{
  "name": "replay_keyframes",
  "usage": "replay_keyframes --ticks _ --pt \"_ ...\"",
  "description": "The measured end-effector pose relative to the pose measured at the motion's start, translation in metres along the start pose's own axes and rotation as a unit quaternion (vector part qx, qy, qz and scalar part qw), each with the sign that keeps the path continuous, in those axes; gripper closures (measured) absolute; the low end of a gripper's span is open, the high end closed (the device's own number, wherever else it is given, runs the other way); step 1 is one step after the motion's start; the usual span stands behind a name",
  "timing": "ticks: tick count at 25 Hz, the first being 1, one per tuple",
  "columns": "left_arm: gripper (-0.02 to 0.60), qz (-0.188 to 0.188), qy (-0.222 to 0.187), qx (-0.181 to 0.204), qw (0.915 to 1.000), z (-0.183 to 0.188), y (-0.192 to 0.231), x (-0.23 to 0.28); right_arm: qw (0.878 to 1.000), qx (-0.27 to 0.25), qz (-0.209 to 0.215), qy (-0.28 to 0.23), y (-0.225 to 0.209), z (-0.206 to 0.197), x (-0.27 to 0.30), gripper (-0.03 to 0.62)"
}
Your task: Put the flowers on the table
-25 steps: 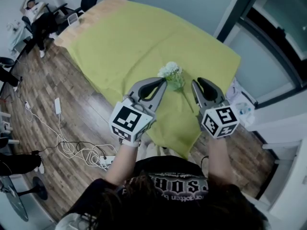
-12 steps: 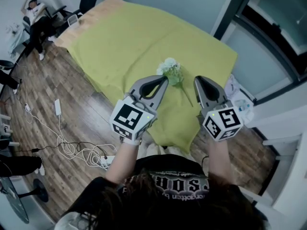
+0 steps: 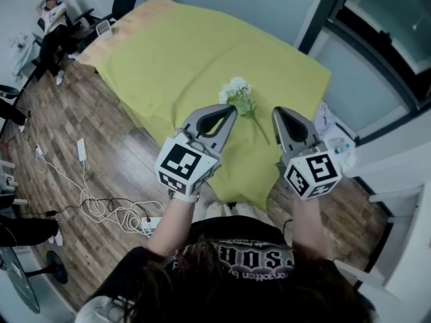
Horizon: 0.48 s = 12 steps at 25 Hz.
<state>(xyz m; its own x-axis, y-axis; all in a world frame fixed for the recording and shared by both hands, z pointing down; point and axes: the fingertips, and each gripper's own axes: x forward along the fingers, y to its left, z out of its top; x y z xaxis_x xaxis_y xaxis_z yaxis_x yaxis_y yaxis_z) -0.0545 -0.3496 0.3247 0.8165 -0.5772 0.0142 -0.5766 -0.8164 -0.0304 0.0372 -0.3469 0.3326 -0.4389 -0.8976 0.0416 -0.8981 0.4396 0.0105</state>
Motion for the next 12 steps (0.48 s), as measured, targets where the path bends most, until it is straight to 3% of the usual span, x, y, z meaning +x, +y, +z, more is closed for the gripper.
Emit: replay_keyframes --ticks 12 --pt "0.583 -0.003 0.001 0.007 1.0 0.005 -0.015 -0.008 1.0 -0.007 -0.002 0.002 0.004 0.002 -0.014 0.563"
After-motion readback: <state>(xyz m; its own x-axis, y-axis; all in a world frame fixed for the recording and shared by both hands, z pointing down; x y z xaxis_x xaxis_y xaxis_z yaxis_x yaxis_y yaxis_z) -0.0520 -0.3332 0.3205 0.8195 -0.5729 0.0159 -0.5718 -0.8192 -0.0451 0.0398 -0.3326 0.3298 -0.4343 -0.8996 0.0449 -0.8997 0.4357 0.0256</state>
